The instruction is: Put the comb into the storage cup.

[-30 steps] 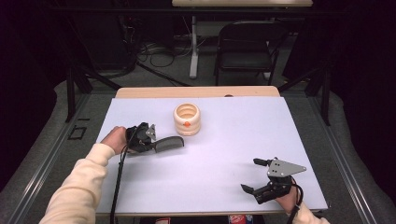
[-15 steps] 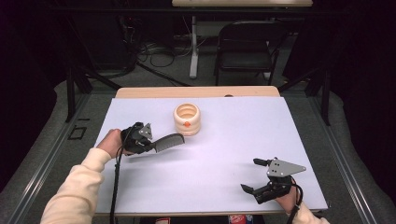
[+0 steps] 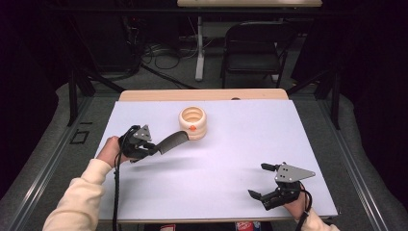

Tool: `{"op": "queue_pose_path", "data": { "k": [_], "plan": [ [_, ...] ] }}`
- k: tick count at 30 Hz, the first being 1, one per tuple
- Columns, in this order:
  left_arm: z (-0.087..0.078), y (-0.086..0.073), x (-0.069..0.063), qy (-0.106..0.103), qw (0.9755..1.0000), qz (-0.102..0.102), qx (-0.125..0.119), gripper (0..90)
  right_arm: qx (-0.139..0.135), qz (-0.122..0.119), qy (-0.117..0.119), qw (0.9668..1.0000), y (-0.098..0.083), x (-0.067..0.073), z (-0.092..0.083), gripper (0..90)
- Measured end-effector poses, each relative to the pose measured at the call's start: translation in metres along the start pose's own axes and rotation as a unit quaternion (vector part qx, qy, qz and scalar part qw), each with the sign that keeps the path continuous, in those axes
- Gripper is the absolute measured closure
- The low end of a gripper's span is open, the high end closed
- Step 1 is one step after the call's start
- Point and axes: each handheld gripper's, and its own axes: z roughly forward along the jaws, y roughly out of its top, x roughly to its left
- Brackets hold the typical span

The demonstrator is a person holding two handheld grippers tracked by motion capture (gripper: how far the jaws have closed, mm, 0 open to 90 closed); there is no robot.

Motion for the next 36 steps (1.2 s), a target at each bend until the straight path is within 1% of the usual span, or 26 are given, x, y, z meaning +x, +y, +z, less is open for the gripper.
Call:
{"op": "queue_pose_path", "data": {
  "k": [2,3,6,7,11,12,15,16,20,23,24,30,36],
  "plan": [
    [-0.001,-0.002,0.000,0.004,0.9998,-0.011,-0.014,72.6,0.000,0.001,0.000,1.0000,0.000,0.000,0.000,0.0],
    [-0.001,-0.003,0.000,0.004,0.9997,-0.015,-0.017,72.6,0.000,0.001,0.000,1.0000,0.000,0.000,0.000,0.0],
    [-0.003,-0.005,-0.001,0.013,0.9989,-0.029,-0.036,72.5,0.000,0.000,0.000,1.0000,0.000,0.000,0.000,0.0],
    [-0.004,-0.006,-0.001,0.016,0.9982,-0.037,-0.045,72.5,0.001,0.000,-0.002,1.0000,0.000,0.000,0.000,0.0],
    [-0.006,-0.008,-0.002,0.030,0.9960,-0.053,-0.065,72.5,0.000,-0.001,-0.002,1.0000,0.000,0.000,0.000,0.0],
    [-0.006,-0.009,-0.003,0.033,0.9947,-0.062,-0.075,72.5,0.001,-0.001,-0.002,1.0000,0.000,0.000,0.000,0.0],
    [-0.005,-0.010,-0.004,0.038,0.9925,-0.071,-0.092,72.5,0.001,-0.001,-0.002,1.0000,0.000,0.000,0.000,0.0],
    [-0.004,-0.011,-0.004,0.036,0.9917,-0.074,-0.098,72.6,0.001,0.000,-0.002,1.0000,0.000,0.000,0.000,0.0],
    [0.000,-0.012,-0.006,0.042,0.9901,-0.082,-0.106,72.6,0.001,0.001,-0.002,1.0000,0.000,0.000,0.000,0.0],
    [-0.001,-0.011,-0.007,0.050,0.9887,-0.084,-0.114,72.6,0.003,0.001,-0.003,1.0000,0.000,-0.001,0.000,0.0],
    [-0.001,-0.011,-0.007,0.053,0.9876,-0.089,-0.118,72.6,0.003,0.001,-0.003,1.0000,0.000,0.000,0.000,0.0],
    [-0.001,-0.012,-0.008,0.065,0.9837,-0.101,-0.134,72.6,0.003,0.001,-0.004,1.0000,0.000,-0.001,0.000,0.0],
    [0.001,-0.011,-0.010,0.080,0.9786,-0.116,-0.150,72.5,0.004,0.000,-0.004,1.0000,0.000,0.000,0.000,0.0]
  ]
}}
